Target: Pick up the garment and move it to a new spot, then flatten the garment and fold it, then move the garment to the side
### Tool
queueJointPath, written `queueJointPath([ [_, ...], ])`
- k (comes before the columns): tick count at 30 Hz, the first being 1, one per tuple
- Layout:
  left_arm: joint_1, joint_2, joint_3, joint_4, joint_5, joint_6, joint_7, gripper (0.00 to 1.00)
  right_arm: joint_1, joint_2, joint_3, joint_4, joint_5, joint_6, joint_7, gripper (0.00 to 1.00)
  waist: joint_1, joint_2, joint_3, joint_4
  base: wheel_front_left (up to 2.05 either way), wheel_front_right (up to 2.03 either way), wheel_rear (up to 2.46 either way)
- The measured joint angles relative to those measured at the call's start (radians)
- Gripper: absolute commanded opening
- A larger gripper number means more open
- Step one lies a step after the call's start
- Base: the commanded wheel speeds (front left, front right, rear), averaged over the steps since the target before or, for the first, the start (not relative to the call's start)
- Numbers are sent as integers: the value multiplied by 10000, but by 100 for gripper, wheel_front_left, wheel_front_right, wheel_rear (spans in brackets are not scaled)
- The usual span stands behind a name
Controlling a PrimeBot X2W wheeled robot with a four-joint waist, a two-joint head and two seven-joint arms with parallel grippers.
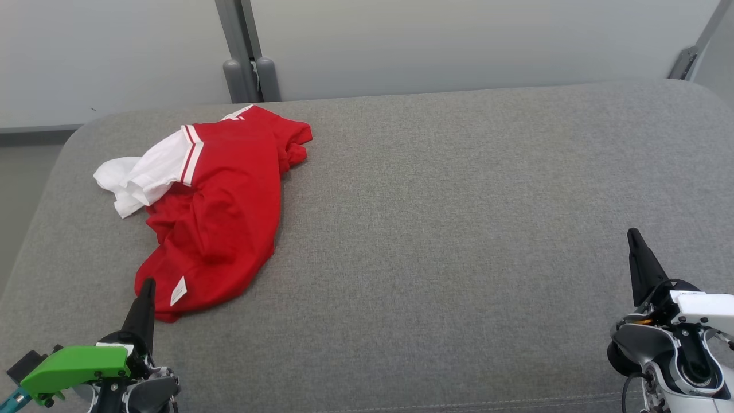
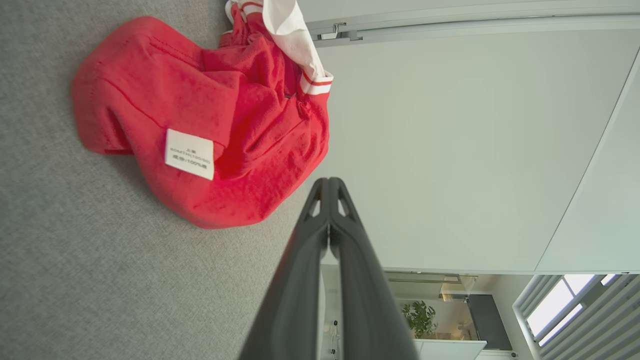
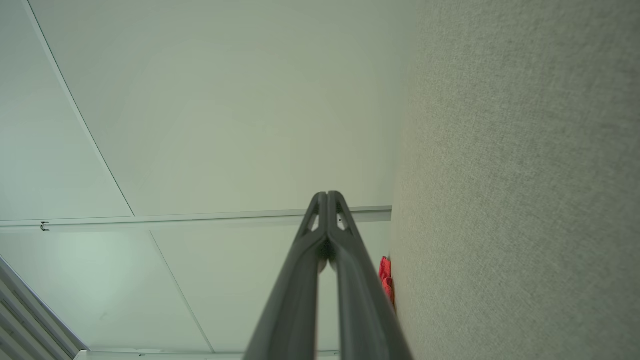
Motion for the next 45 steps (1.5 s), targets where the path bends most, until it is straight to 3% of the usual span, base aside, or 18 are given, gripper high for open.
queueJointPath([
  [11, 0, -2, 10, 0, 4, 0, 0, 0, 0, 0, 0, 0, 0, 0, 0, 0, 0, 0, 0, 0, 0, 0, 0],
  [12, 11, -10, 0, 38, 0, 2, -2, 100, 19, 8, 6, 40, -2, -13, -2, 100, 0, 0, 0, 0, 0, 0, 0],
  [18, 475, -226, -119, 474, -2, 8, -12, 100, 536, 263, 33, 485, -4, -44, -17, 100, 0, 0, 1, -1, 0, 0, 0],
  [28, 476, -221, -301, 351, 215, 8, -125, 100, 536, 127, 67, 221, -464, -44, -288, 100, 0, 0, 11, 12, 0, 0, 0],
  [37, 467, -10, -667, 307, 1342, 12, -545, 100, 668, -579, 405, -31, -1716, -71, -593, 100, 0, 0, 37, 44, 0, 0, 0],
  [45, 433, 209, -1039, 295, 2554, 274, -780, 100, 667, -907, 853, -339, -3336, -418, -844, 100, 0, 0, 65, 59, 0, 0, 0],
])
